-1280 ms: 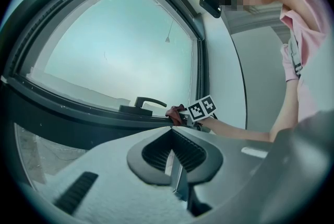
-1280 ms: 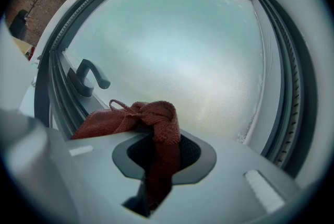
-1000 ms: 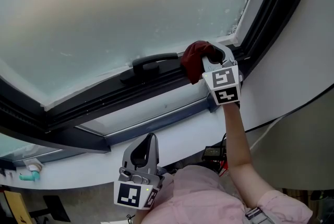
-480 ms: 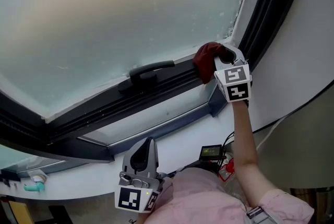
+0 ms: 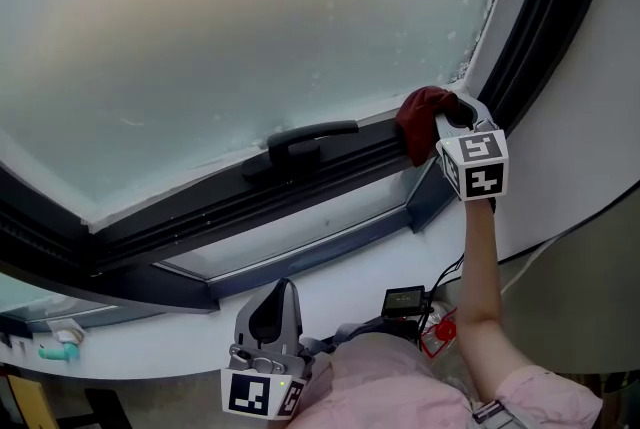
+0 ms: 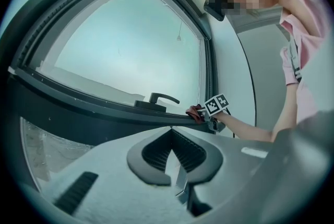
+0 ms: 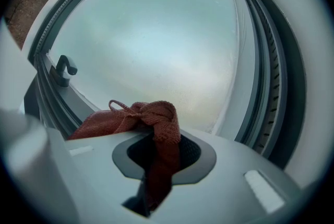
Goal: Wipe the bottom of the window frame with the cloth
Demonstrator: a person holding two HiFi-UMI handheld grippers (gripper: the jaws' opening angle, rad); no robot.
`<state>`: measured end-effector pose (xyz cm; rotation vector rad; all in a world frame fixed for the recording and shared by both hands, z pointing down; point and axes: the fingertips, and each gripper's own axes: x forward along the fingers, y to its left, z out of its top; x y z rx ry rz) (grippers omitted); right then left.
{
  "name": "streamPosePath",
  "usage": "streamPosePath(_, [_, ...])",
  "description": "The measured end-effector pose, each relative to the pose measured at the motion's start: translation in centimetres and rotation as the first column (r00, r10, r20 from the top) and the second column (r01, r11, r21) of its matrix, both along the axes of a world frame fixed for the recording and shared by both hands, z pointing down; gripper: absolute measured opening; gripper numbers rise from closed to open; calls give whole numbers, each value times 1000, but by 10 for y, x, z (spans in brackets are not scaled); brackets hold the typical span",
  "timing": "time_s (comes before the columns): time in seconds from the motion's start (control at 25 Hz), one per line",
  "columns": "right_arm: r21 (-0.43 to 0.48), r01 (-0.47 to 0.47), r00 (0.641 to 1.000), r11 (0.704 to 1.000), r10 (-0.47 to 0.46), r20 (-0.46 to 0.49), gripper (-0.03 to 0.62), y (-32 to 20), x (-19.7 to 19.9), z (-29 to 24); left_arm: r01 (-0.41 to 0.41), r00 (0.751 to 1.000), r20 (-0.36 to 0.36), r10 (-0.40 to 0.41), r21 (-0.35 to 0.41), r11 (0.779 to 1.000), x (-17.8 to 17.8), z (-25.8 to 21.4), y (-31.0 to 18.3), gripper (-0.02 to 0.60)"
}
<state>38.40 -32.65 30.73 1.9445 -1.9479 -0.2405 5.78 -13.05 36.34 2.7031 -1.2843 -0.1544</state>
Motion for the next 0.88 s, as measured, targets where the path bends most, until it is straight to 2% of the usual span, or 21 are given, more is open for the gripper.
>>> streamPosePath(0.2, [-5,-57,998,998,57,24,66,-1,14,1,23,1000,-14,-23,-9,1000,-5,4,1,0])
streamPosePath(0.44, [-11,-67,997,998,67,42,67,-3,19,2,38,999,-20,-38,-11,999,-5,5,8,0])
streamPosePath(0.68, [-6,-114,992,993,114,56,67,0,29,1,109,994,-7,-109,-20,994,-37,5,18,0])
streamPosePath(0.88, [-32,-176,982,984,178,56,67,-2,46,5,126,992,-13,-126,-23,992,-54,-10,18,-1])
